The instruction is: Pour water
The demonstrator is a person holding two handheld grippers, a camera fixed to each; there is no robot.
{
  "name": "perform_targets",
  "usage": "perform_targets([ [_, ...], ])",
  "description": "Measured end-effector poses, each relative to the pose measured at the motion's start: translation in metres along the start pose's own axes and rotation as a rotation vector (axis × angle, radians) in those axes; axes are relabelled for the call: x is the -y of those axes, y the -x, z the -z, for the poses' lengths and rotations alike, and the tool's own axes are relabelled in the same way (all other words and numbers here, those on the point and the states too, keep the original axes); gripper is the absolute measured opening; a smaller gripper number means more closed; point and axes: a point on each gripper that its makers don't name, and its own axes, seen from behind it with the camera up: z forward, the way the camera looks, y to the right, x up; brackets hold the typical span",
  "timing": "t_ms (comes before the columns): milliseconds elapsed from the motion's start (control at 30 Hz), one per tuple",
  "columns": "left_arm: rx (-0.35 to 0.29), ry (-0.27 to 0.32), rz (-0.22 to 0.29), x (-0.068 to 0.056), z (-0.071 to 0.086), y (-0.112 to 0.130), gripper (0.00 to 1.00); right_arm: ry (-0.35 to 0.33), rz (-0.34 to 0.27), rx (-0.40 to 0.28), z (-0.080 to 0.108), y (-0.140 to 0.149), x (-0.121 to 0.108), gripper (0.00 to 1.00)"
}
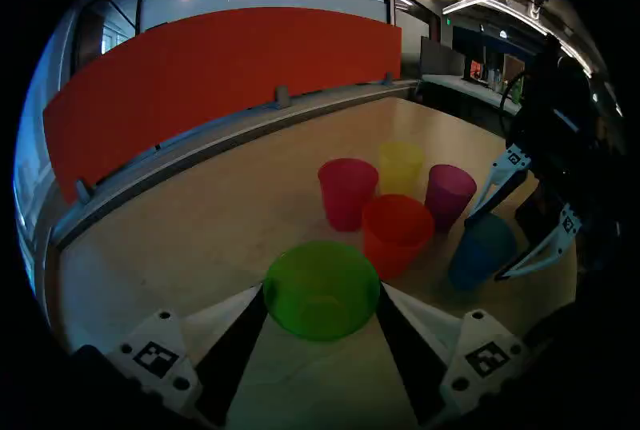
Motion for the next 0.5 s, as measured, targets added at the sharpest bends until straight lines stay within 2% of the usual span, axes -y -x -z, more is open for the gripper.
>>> perform_targets([
  [200, -0.004, 0.001, 0.007, -0.001, 0.003, -0.001, 0.89, 0.010, 0.000, -0.007, -0.001, 0.000, -0.001, 0.92],
  [500, -0.030, 0.004, 0.020, -0.005, 0.015, -0.007, 0.89, 0.010, -0.043, -0.041, 0.007, -0.008, 0.001, 0.92],
])
